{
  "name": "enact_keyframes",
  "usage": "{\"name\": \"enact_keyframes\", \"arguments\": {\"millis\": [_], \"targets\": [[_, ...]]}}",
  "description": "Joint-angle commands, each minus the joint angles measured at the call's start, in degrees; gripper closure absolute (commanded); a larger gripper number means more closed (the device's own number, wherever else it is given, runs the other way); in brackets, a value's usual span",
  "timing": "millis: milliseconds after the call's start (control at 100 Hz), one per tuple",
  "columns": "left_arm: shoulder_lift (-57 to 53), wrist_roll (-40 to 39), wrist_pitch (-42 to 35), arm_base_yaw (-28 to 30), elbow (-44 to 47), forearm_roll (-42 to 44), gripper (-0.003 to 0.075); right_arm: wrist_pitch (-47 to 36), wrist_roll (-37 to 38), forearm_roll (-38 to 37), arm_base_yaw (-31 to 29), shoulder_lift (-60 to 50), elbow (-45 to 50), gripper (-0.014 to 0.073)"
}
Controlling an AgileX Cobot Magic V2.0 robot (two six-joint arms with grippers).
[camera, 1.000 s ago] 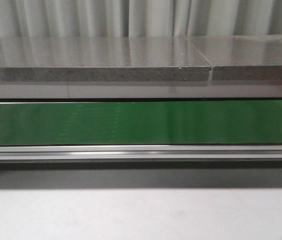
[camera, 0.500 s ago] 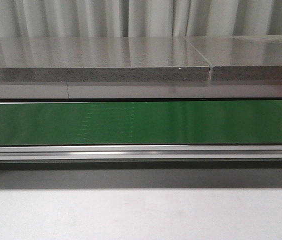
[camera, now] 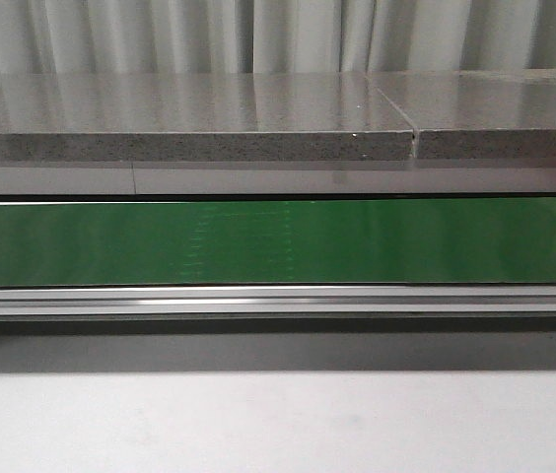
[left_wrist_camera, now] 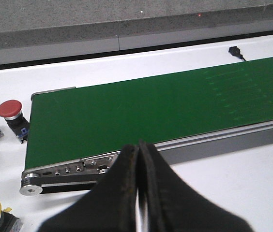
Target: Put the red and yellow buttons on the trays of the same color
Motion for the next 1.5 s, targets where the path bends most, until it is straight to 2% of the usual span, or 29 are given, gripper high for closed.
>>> {"name": "enact_keyframes", "arguments": {"millis": [0,50,360,600,950,1280,1490], "targets": [[0.5,0.0,-4.0,-0.4,-1.4,-0.6,0.0741,-1.0,-0.7,-2.0,3.8,-5.4,-1.2,0.061],[0.5,0.0,-4.0,-0.4,-1.4,-0.6,0.0741,-0.3,-0.7,-3.2,6.4,-7.0,-1.2,0.0666],[0.5,0.0,-4.0,-0.4,-1.4,-0.6,0.0741,1.2,-0.7,-8.8,21.8,-15.6,-0.6,0.0661],[0.5,0.0,-4.0,-0.4,-1.4,-0.6,0.0741,-2.3,-1.3,-13.4,30.6,-24.3,8.2,0.0661],[0.5,0.0,-4.0,-0.4,-1.4,-0.6,0.0741,-3.3,-2.0,-13.1,32.3,-42.8,22.8,0.0661],[2.0,0.0,-5.0,-0.4,-1.4,0.1,0.0741,-1.8,-2.0,-12.3,32.3,-56.9,28.7,0.0661],[10.1,-11.2,-5.4,-0.4,-3.0,7.2,0.0741,-1.7,-2.0,-12.2,32.3,-57.2,28.7,0.0661]]}}
